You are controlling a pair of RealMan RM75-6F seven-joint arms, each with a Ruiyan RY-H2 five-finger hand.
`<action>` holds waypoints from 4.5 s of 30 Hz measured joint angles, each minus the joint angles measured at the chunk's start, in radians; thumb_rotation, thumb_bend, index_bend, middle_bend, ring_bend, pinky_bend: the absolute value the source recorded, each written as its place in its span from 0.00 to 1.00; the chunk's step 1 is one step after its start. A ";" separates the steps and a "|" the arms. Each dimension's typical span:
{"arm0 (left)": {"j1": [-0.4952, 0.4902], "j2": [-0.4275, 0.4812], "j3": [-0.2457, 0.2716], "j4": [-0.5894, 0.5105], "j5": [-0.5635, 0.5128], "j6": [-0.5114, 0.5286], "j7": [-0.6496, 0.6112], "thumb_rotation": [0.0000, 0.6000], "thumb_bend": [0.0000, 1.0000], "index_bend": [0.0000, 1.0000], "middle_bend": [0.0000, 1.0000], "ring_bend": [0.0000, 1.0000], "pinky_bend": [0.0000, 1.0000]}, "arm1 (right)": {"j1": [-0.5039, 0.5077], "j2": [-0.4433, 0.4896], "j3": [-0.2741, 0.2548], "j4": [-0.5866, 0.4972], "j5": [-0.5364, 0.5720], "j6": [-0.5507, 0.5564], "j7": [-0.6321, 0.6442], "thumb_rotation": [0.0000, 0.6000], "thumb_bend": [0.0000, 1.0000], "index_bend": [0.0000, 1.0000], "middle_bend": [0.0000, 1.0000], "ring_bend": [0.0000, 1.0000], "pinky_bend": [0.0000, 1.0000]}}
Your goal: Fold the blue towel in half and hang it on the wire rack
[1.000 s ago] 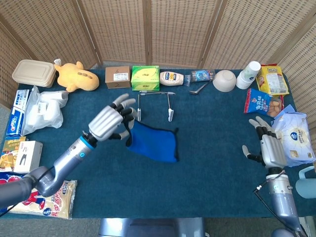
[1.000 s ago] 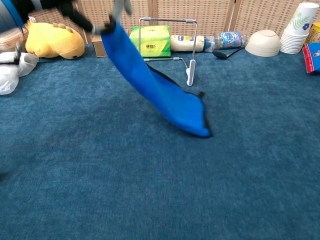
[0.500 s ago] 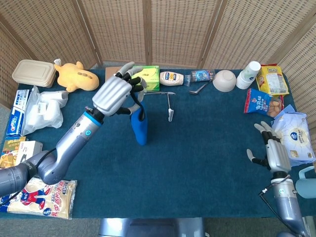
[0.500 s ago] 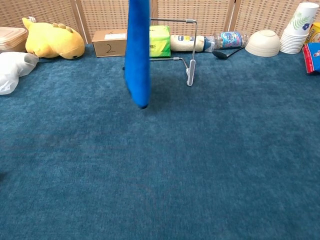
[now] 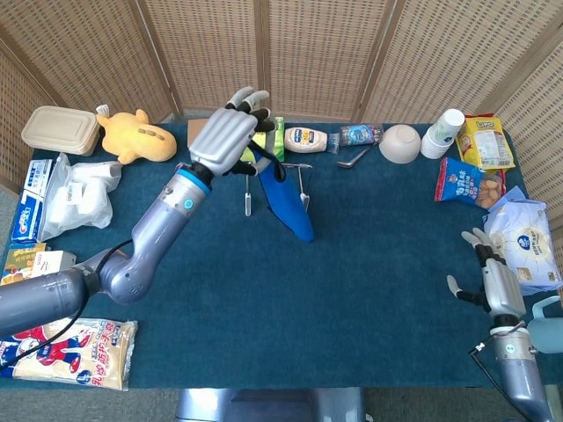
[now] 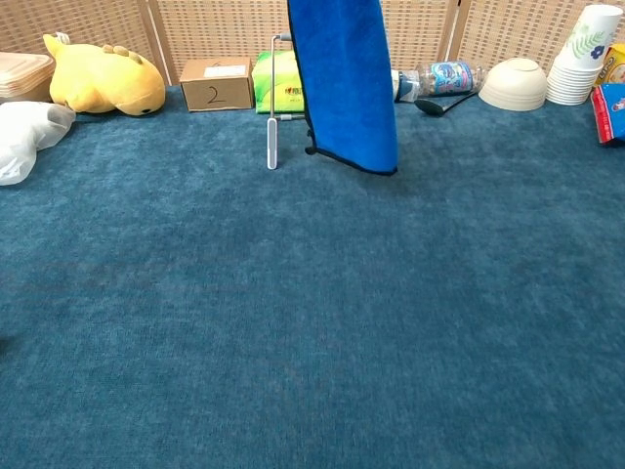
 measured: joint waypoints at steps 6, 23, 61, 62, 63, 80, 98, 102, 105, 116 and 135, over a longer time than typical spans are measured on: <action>-0.065 -0.046 0.003 0.104 -0.073 -0.035 0.030 1.00 0.54 0.77 0.37 0.11 0.00 | -0.012 0.000 -0.002 0.000 0.000 -0.001 0.006 1.00 0.34 0.12 0.02 0.00 0.00; -0.185 -0.180 0.032 0.411 -0.171 -0.105 0.078 1.00 0.54 0.77 0.36 0.11 0.00 | -0.053 0.016 -0.007 -0.032 0.006 0.023 -0.008 1.00 0.34 0.12 0.02 0.00 0.00; -0.337 -0.541 0.081 1.188 -0.084 -0.362 0.082 1.00 0.54 0.75 0.34 0.10 0.00 | -0.075 0.025 0.014 -0.077 0.066 0.039 -0.094 1.00 0.34 0.11 0.02 0.00 0.00; -0.339 -0.553 0.084 1.209 -0.076 -0.369 0.084 1.00 0.53 0.71 0.32 0.08 0.00 | -0.075 0.025 0.014 -0.078 0.067 0.039 -0.097 1.00 0.34 0.11 0.02 0.00 0.00; -0.342 -0.568 0.087 1.236 -0.063 -0.379 0.085 1.00 0.52 0.66 0.29 0.06 0.00 | -0.075 0.025 0.015 -0.080 0.069 0.039 -0.099 1.00 0.34 0.11 0.02 0.00 0.00; -0.400 -0.691 0.038 1.403 0.008 -0.416 0.146 1.00 0.09 0.08 0.00 0.00 0.00 | -0.080 0.034 0.024 -0.117 0.073 0.063 -0.132 1.00 0.34 0.12 0.02 0.00 0.00; -0.189 -0.502 -0.018 0.991 0.015 -0.297 -0.012 1.00 0.07 0.11 0.04 0.00 0.00 | -0.037 0.058 0.044 -0.104 0.051 0.011 -0.137 1.00 0.34 0.11 0.02 0.00 0.00; -0.088 -0.398 -0.011 0.753 -0.018 -0.236 -0.002 1.00 0.07 0.14 0.05 0.00 0.00 | -0.023 0.061 0.049 -0.102 0.052 -0.003 -0.141 1.00 0.34 0.11 0.03 0.00 0.00; -0.008 -0.314 0.005 0.568 -0.048 -0.179 0.013 1.00 0.07 0.14 0.06 0.00 0.00 | -0.013 0.062 0.052 -0.099 0.053 -0.014 -0.145 1.00 0.34 0.11 0.03 0.00 0.00; 0.315 -0.012 0.102 0.026 -0.056 0.097 0.006 1.00 0.07 0.15 0.07 0.00 0.00 | 0.026 0.070 0.064 -0.089 0.065 -0.045 -0.172 1.00 0.34 0.11 0.03 0.00 0.00; 0.761 0.173 0.328 -0.337 0.311 0.530 -0.136 1.00 0.07 0.18 0.08 0.00 0.00 | 0.055 0.052 0.057 -0.105 0.032 -0.001 -0.267 1.00 0.35 0.10 0.02 0.00 0.00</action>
